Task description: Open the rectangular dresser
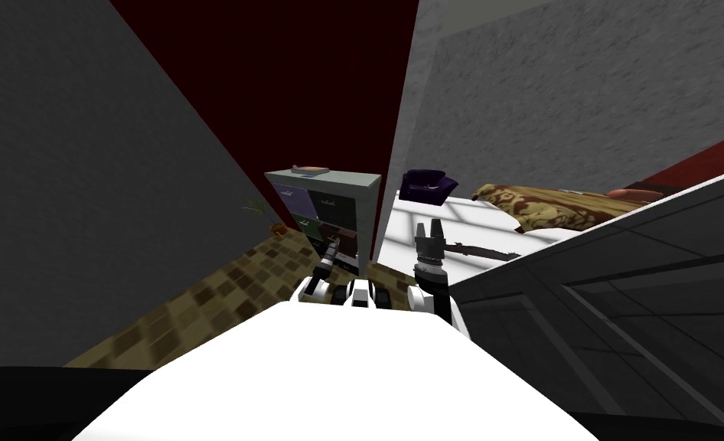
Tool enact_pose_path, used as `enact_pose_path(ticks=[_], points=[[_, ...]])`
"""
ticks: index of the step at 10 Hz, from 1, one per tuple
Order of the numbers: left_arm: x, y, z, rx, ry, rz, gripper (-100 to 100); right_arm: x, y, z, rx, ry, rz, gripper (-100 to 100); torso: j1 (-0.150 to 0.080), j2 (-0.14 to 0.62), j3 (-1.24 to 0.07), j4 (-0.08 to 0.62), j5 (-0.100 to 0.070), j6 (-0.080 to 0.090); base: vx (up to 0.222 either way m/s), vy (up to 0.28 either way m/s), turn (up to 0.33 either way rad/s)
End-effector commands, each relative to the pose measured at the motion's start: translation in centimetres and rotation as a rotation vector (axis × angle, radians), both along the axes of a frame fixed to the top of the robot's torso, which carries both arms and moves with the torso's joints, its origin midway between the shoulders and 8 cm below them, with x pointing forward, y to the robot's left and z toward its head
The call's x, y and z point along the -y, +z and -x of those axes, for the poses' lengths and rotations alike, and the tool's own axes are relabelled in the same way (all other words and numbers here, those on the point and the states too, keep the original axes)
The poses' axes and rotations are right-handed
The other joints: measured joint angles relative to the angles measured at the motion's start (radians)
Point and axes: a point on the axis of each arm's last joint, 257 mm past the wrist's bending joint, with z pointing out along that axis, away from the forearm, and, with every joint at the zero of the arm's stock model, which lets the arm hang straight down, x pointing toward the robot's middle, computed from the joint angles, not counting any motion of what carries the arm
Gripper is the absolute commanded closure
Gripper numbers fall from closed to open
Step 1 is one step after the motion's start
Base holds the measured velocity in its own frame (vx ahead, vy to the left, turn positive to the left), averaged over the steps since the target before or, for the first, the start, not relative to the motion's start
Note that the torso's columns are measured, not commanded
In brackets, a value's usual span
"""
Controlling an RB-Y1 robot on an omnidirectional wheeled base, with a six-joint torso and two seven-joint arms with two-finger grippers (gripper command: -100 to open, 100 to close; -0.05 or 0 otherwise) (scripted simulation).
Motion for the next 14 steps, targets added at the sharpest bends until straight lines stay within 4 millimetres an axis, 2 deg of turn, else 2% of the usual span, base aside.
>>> enact_pose_path(ticks=[1, 5, 6, 14], points=[[0.0, -0.1, 0.1, -0.009, -0.002, 0.000, 100, 0.0, 0.0, 0.0, 0.000, 0.000, 0.000, 0, 0.001, -0.002, -0.001, 0.001, -0.001, -0.001, -0.070, 0.032, -0.011], [0.0, -0.2, 1.0, -0.021, -0.009, -0.002, 100, 0.0, 0.0, 0.0, 0.000, 0.000, 0.000, 0, -0.002, -0.002, -0.001, 0.001, -0.001, -0.001, -0.166, 0.054, 0.026], [0.1, 1.0, 0.5, -0.018, -0.009, -0.001, -100, 0.0, 0.0, 0.0, 0.000, 0.000, 0.000, 0, -0.001, -0.003, -0.002, 0.001, -0.001, -0.001, -0.100, 0.038, -0.010], [0.0, 5.5, -0.3, -0.018, -0.002, -0.003, -100, 0.0, 0.0, 0.0, 0.000, 0.000, 0.000, 0, -0.004, 0.000, -0.001, 0.004, -0.003, 0.000, -0.002, -0.004, -0.011]])
